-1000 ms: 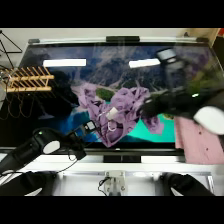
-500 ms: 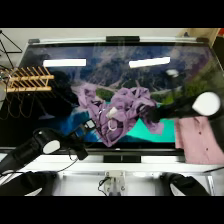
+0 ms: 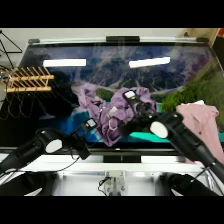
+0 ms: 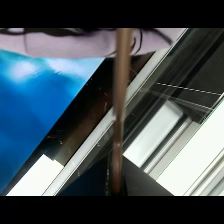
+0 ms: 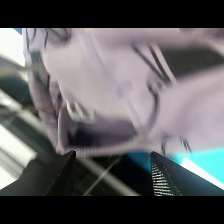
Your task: Fold the shirts.
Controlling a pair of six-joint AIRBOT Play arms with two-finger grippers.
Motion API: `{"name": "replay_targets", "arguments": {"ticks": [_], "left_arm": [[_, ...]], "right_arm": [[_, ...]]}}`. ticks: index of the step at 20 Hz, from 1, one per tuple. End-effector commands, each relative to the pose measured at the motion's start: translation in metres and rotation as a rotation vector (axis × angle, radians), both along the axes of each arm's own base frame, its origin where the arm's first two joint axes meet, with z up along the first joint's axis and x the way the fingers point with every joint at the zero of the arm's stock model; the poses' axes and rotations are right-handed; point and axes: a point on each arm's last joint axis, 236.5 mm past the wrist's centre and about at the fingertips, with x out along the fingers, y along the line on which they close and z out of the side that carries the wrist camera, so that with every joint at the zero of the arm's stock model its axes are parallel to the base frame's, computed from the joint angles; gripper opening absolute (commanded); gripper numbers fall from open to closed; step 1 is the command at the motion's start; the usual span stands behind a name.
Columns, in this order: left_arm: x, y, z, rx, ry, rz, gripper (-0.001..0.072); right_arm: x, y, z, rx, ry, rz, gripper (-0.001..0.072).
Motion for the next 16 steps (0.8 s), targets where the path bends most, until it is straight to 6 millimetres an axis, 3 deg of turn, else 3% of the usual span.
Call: {"name": "replay_targets", "arguments": {"ticks": [1,3,5,6,9,10,11,12,16], "left_arm": [[-0.001,0.0,-0.004,0.01,0.011,0.0,0.0052],[-0.001,0.0,-0.004,0.007,0.014,0.001,0.0052],[-0.001,0.0,-0.004,0.007,0.015,0.002,0.0052],[-0.001,-0.001,-0.004,0.006,0.014,0.002,0.0053],[-0.001,0.0,-0.004,0.006,0.015,0.002,0.0052],[-0.002,-0.001,-0.004,0.004,0.016,0.003,0.0052],[-0.002,-0.001,-0.004,0.004,0.017,0.003,0.0053],[-0.002,-0.001,-0.004,0.003,0.018,0.003,0.0052],[-0.003,-0.002,-0.003,0.0,0.021,0.005,0.0053]], "right_arm": [[0.018,0.024,-0.01,0.032,-0.072,-0.003,0.0579],[0.027,0.016,-0.019,-0.004,-0.074,-0.047,0.0579],[0.036,0.004,-0.02,-0.048,-0.107,-0.083,0.0577],[0.04,-0.001,-0.018,-0.064,-0.125,-0.098,0.0533],[0.046,-0.012,-0.019,-0.096,-0.138,-0.142,0.0532],[0.049,-0.014,-0.018,-0.099,-0.146,-0.157,0.0451],[0.05,-0.014,-0.017,-0.09,-0.148,-0.175,0.0225],[0.052,-0.012,-0.015,-0.072,-0.15,-0.19,0.0138],[0.054,-0.005,-0.001,-0.025,-0.163,-0.192,0.0087]]}}
